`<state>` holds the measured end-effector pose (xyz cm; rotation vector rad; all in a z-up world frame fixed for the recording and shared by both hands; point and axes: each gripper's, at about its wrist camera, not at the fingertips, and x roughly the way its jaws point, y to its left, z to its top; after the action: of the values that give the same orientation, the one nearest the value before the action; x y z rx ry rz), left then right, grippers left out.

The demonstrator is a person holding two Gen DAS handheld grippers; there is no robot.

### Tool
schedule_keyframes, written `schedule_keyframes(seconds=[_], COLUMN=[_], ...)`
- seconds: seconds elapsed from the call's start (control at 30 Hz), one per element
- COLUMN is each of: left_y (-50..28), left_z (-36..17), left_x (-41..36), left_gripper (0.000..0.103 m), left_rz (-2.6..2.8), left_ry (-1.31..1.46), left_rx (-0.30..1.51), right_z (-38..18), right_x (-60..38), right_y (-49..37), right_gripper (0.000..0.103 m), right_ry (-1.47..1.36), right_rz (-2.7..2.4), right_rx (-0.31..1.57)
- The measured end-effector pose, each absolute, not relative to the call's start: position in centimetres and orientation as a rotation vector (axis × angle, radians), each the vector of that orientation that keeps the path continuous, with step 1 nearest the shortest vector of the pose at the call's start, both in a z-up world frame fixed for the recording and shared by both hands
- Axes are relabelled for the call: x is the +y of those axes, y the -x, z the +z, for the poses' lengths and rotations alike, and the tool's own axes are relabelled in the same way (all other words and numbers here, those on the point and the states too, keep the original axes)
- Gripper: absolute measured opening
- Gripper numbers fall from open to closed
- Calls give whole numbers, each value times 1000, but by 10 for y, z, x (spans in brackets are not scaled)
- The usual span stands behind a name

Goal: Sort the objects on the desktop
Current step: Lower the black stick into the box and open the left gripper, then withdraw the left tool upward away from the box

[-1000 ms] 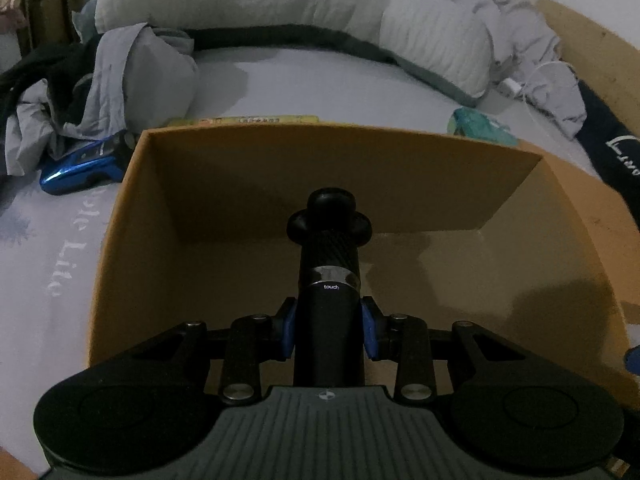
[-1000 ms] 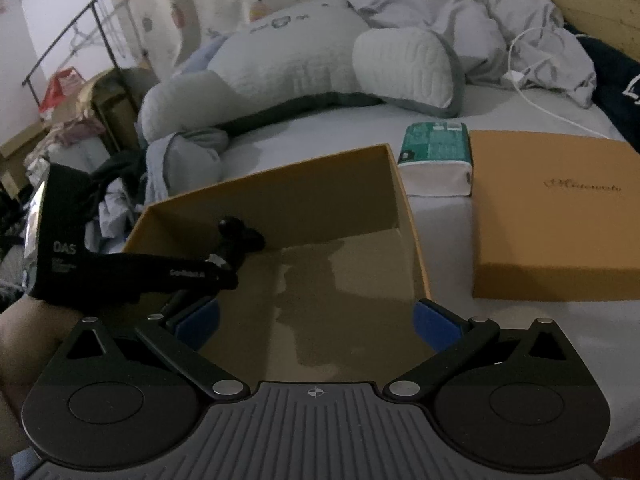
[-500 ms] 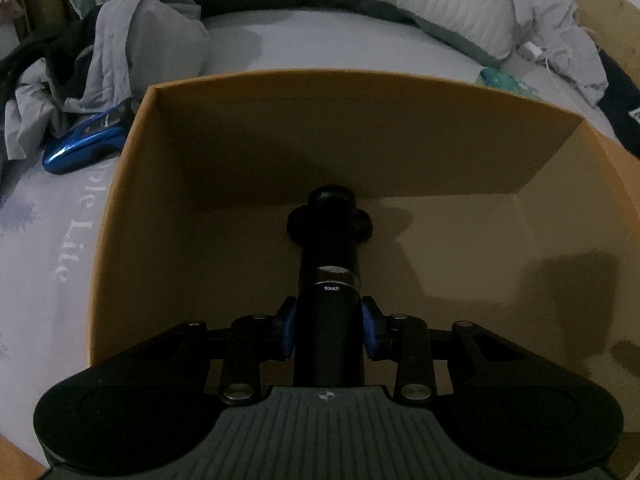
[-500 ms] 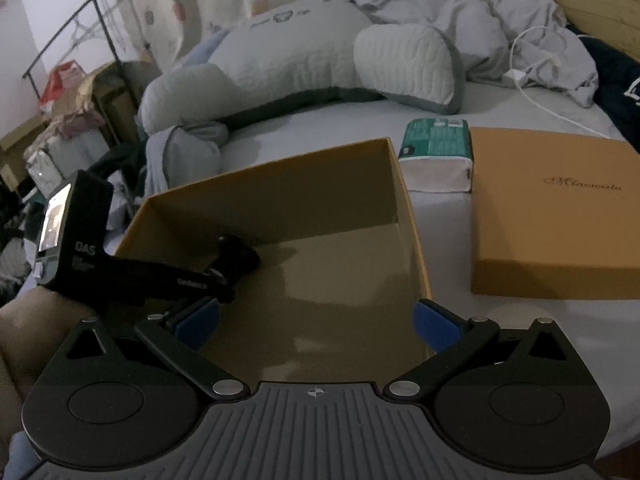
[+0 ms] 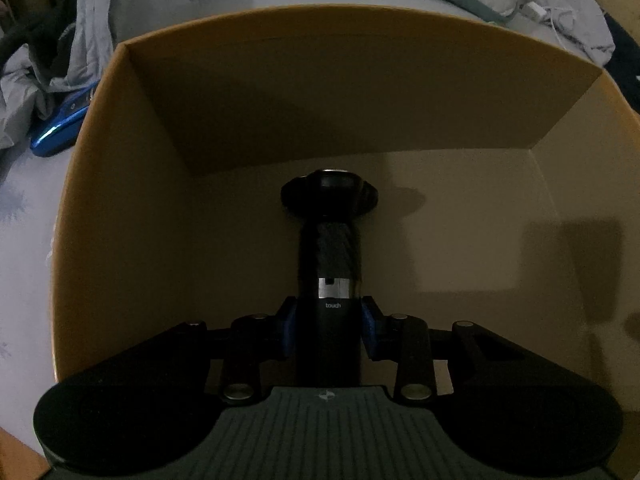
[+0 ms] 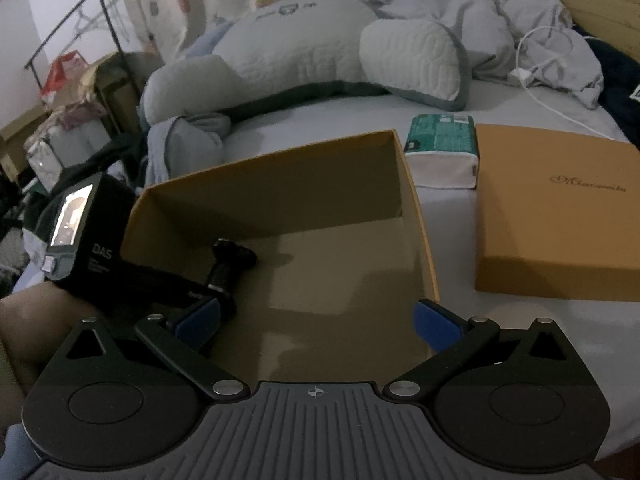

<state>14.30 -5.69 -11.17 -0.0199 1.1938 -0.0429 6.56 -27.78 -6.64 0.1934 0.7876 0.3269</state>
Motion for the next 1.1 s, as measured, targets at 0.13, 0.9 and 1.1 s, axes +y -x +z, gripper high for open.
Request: schedule_keyframes(seconds=[0.13, 0.9, 1.1], left_y=[-146, -111, -93], left_z=[-108, -57, -42], left_x=[-58, -59, -63], left_gripper=[45, 79, 91], left_rz=[-58, -174, -164], left_ry=[1, 47, -21], left_rx=[1192, 1002, 905], right_z=[-66, -62, -61], right_x=[-277, -276, -276], right_y=[-65, -60, -61], right_gripper=[103, 103, 103], right_ry=[-187, -163, -157], right_rz=[324, 314, 310], right_rx=[788, 770, 764])
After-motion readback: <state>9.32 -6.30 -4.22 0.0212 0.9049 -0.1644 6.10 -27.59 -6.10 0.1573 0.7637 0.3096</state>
